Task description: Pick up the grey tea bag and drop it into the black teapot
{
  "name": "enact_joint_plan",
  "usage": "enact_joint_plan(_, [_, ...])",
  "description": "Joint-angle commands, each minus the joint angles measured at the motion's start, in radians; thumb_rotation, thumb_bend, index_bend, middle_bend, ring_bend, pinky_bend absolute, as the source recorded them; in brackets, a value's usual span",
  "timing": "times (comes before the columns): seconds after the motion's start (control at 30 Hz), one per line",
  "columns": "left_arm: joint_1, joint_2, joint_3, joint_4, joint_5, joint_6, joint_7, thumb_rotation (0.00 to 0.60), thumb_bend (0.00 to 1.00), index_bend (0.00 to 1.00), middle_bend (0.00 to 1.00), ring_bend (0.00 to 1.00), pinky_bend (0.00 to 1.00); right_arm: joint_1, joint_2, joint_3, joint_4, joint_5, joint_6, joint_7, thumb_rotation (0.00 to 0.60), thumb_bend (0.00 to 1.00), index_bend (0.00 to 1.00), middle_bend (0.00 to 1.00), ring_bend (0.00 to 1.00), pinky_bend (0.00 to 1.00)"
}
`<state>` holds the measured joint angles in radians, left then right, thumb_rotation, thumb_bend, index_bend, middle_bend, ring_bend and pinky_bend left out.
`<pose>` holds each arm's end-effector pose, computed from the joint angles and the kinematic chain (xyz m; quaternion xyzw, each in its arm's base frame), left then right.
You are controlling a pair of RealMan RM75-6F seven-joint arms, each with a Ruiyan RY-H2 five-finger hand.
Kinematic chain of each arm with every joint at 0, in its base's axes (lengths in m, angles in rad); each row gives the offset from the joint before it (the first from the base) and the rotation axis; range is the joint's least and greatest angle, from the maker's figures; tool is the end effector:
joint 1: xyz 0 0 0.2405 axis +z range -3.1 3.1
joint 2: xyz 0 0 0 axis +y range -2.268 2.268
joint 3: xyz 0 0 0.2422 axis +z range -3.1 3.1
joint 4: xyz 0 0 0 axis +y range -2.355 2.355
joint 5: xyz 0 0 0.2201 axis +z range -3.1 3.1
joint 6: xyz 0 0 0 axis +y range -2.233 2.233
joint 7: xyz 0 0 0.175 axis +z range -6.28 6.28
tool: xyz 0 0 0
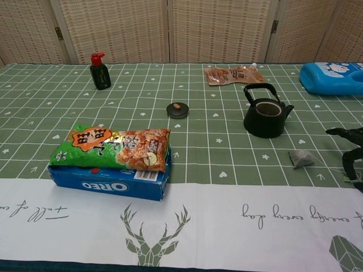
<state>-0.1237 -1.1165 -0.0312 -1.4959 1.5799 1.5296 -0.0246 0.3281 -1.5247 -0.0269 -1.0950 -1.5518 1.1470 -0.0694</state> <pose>-0.3036 0.2210 0.1548 -0.6340 -0.3226 -0.3940 0.5820 -0.3204 -0.2701 -0.0042 0.7552 -0.3402 0.2739 0.4888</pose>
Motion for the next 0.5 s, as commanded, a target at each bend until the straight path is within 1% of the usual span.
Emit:
enact_joint_plan(0.03, [0.001, -0.001, 0.0, -0.001, 0.001, 0.003, 0.001, 0.6, 0.39, 0.03, 0.07, 0.04, 0.0, 0.003, -0.006, 0.0, 0.007, -0.002, 0.002, 0.004, 0.6, 0.32, 0.55, 0.0, 0.01, 0.0])
enact_joint_plan(0.2, [0.001, -0.003, -0.001, 0.001, -0.001, 0.003, 0.006, 0.6, 0.39, 0.03, 0.07, 0.04, 0.0, 0.005, -0.018, 0.0, 0.024, -0.004, 0.007, 0.014, 0.6, 0.32, 0.55, 0.0, 0.02, 0.0])
enact_joint_plan(0.4, [0.002, -0.004, -0.001, 0.003, 0.003, 0.006, 0.005, 0.6, 0.39, 0.02, 0.07, 0.04, 0.0, 0.008, -0.032, -0.001, 0.049, -0.002, 0.005, 0.031, 0.6, 0.33, 0.59, 0.02, 0.03, 0.0])
enact_joint_plan(0.5, [0.001, -0.005, 0.0, 0.005, 0.008, 0.008, 0.004, 0.6, 0.39, 0.02, 0.07, 0.04, 0.0, 0.007, -0.036, -0.002, 0.054, -0.003, 0.009, 0.033, 0.6, 0.36, 0.61, 0.03, 0.05, 0.0])
